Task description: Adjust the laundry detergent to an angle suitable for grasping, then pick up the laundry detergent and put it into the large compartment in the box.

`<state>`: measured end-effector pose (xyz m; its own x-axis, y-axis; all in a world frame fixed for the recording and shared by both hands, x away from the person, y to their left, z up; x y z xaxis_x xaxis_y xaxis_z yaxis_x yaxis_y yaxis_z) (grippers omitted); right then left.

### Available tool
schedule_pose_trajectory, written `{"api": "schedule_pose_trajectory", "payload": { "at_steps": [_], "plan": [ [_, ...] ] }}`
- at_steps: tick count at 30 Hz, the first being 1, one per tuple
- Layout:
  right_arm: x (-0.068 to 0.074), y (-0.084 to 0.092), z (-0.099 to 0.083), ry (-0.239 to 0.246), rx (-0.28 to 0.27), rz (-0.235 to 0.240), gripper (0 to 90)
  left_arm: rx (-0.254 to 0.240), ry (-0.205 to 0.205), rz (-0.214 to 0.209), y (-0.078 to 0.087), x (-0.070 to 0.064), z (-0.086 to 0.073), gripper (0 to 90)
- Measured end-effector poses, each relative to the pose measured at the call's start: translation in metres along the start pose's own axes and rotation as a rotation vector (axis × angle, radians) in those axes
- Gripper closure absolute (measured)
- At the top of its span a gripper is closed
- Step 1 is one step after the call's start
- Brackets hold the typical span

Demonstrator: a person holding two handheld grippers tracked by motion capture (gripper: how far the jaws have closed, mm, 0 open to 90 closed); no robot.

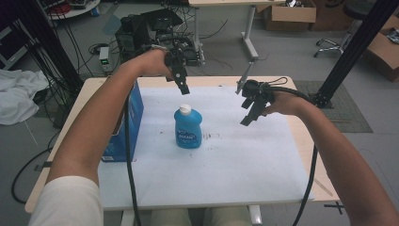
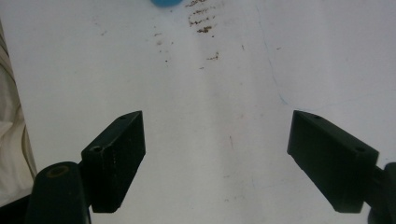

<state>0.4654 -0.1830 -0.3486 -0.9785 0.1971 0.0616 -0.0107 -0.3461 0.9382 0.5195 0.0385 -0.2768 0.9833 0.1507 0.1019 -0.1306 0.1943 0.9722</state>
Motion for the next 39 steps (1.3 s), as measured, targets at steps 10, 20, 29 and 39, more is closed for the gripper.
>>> {"api": "schedule_pose_trajectory", "payload": {
  "at_steps": [10,20,29,39],
  "plan": [
    [0.001,0.001,0.000,0.001,0.003,-0.002,19.1,-0.010,0.003,0.014,0.004,-0.001,-0.001,22.1],
    [0.002,0.000,0.003,0.008,-0.007,0.002,19.2,-0.008,0.010,0.017,0.006,-0.001,-0.002,22.1],
    [0.004,0.002,0.002,0.010,-0.007,-0.005,19.0,-0.010,0.009,0.022,0.008,-0.004,-0.002,22.1],
    [0.004,0.005,-0.002,0.007,-0.008,-0.011,19.1,-0.025,-0.026,0.019,0.015,-0.012,0.004,22.0]
  ]
}}
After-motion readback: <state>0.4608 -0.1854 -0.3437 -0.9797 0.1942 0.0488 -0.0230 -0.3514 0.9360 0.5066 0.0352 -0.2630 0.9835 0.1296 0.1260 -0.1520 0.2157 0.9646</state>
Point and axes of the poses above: each handheld gripper's, and its own axes: y roughly backward along the jaws, z roughly out of its top, x roughly to its left, the point moved 6 cm from there along -y, roughly forward along the jaws, and after that the axes turned 3 degrees about -x, right-handed, at the moved point
